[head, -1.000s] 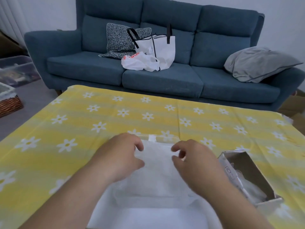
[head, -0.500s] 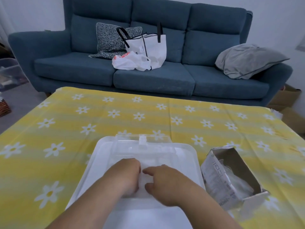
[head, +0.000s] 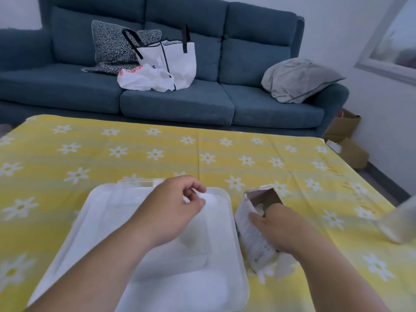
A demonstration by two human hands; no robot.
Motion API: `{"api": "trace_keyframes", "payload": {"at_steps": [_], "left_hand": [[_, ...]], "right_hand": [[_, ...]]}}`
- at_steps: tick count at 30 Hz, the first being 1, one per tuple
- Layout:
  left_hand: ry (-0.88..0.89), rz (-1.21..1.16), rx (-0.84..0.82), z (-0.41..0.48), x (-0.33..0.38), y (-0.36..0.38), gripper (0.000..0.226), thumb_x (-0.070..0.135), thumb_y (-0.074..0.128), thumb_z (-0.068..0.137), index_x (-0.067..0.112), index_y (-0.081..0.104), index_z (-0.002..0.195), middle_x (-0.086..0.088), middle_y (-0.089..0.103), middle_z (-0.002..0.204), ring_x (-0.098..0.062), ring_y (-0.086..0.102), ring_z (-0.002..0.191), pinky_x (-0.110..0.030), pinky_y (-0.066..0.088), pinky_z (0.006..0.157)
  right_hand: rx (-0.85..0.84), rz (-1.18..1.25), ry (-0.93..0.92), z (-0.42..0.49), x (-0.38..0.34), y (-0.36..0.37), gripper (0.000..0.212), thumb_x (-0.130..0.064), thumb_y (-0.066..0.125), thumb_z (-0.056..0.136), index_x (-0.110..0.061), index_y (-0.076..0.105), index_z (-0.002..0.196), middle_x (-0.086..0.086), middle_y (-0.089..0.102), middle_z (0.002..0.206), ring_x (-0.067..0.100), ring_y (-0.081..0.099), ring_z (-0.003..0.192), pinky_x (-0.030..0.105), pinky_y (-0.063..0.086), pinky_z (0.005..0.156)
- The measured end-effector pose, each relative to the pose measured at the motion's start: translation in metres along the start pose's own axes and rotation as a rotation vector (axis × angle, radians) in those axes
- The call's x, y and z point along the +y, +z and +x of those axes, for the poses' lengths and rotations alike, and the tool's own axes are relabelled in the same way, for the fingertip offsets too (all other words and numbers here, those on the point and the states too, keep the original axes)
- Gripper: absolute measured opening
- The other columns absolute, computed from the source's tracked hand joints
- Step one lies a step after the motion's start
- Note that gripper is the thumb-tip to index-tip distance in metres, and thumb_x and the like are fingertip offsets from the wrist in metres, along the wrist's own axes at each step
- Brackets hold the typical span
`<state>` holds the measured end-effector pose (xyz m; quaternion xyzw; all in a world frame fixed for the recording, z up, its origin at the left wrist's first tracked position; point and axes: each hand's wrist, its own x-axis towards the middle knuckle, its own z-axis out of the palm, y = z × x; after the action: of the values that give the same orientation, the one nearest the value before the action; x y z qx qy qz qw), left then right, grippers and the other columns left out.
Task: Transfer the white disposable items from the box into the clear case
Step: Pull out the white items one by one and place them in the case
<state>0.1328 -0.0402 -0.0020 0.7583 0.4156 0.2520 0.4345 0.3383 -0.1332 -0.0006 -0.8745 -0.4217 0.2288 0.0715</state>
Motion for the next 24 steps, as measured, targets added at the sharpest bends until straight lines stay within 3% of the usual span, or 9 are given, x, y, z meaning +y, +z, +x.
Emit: {"api": "trace_keyframes", "payload": {"at_steps": [3, 6, 9, 11, 14, 17, 19, 24], "left_hand": [[0.044, -0.021, -0.100, -0.002, 0.005, 0.023, 0.017, 0.022, 0.062, 0.093, 0.037, 0.065, 0.101, 0.013, 0.065, 0.090, -0.004, 0.056, 0.059, -0.029, 0.049, 0.058], [0.061, 0.007, -0.144, -0.003, 0.008, 0.037, 0.017, 0.023, 0.062, 0.092, 0.038, 0.065, 0.101, 0.015, 0.065, 0.092, -0.002, 0.055, 0.060, -0.019, 0.042, 0.058], [0.050, 0.014, -0.159, -0.003, 0.012, 0.043, 0.015, 0.024, 0.062, 0.092, 0.037, 0.065, 0.100, 0.015, 0.066, 0.091, -0.001, 0.055, 0.061, -0.018, 0.042, 0.059], [0.045, 0.003, -0.155, -0.003, 0.013, 0.044, 0.014, 0.024, 0.063, 0.092, 0.035, 0.066, 0.099, 0.014, 0.066, 0.092, -0.002, 0.055, 0.062, -0.019, 0.043, 0.061], [0.034, -0.031, -0.148, -0.003, 0.016, 0.044, 0.012, 0.024, 0.064, 0.092, 0.034, 0.068, 0.098, 0.013, 0.067, 0.092, -0.004, 0.056, 0.064, -0.024, 0.049, 0.066], [0.022, -0.085, -0.148, -0.004, 0.019, 0.045, 0.013, 0.023, 0.064, 0.092, 0.034, 0.068, 0.097, 0.009, 0.067, 0.091, -0.016, 0.063, 0.072, -0.037, 0.055, 0.077], [0.020, -0.139, -0.144, -0.005, 0.022, 0.045, 0.014, 0.024, 0.064, 0.093, 0.034, 0.067, 0.101, 0.006, 0.067, 0.091, -0.022, 0.066, 0.079, -0.043, 0.057, 0.081], [0.014, -0.340, -0.133, -0.008, 0.030, 0.045, 0.027, 0.036, 0.050, 0.100, 0.038, 0.059, 0.125, 0.003, 0.071, 0.103, -0.006, 0.068, 0.090, -0.033, 0.058, 0.087]], "right_hand": [[0.150, 0.050, 0.008, -0.003, -0.001, -0.008, 0.040, -0.033, 0.051, 0.094, -0.014, 0.048, 0.059, 0.000, 0.054, 0.053, 0.016, 0.052, 0.048, 0.024, 0.035, 0.045], [0.284, 0.069, 0.004, -0.006, 0.000, -0.020, 0.041, -0.024, 0.052, 0.091, -0.012, 0.043, 0.053, 0.006, 0.058, 0.053, 0.022, 0.049, 0.049, 0.027, 0.031, 0.044], [0.397, 0.073, 0.019, -0.008, 0.003, -0.028, 0.041, -0.018, 0.053, 0.087, -0.015, 0.037, 0.049, 0.003, 0.043, 0.045, 0.021, 0.034, 0.045, 0.027, 0.023, 0.043], [0.479, 0.119, 0.007, -0.010, 0.006, -0.033, 0.035, -0.013, 0.053, 0.081, -0.013, 0.043, 0.047, 0.006, 0.050, 0.044, 0.023, 0.037, 0.045, 0.025, 0.027, 0.043], [0.567, 0.254, -0.058, -0.014, 0.009, -0.040, 0.026, -0.012, 0.061, 0.080, -0.022, 0.066, 0.057, -0.003, 0.065, 0.054, 0.017, 0.053, 0.048, 0.022, 0.037, 0.044], [0.624, 0.519, -0.186, -0.020, 0.005, -0.043, 0.020, -0.011, 0.072, 0.081, -0.028, 0.072, 0.071, -0.010, 0.066, 0.062, 0.003, 0.055, 0.050, 0.011, 0.039, 0.044], [0.626, 0.664, -0.301, -0.023, 0.002, -0.044, 0.020, -0.009, 0.075, 0.081, -0.028, 0.073, 0.078, -0.008, 0.068, 0.065, -0.001, 0.056, 0.058, 0.007, 0.043, 0.053], [0.486, 0.783, -0.442, -0.033, -0.009, -0.036, 0.022, -0.008, 0.079, 0.080, -0.029, 0.075, 0.079, -0.009, 0.074, 0.075, 0.016, 0.066, 0.071, 0.026, 0.055, 0.067]]}}
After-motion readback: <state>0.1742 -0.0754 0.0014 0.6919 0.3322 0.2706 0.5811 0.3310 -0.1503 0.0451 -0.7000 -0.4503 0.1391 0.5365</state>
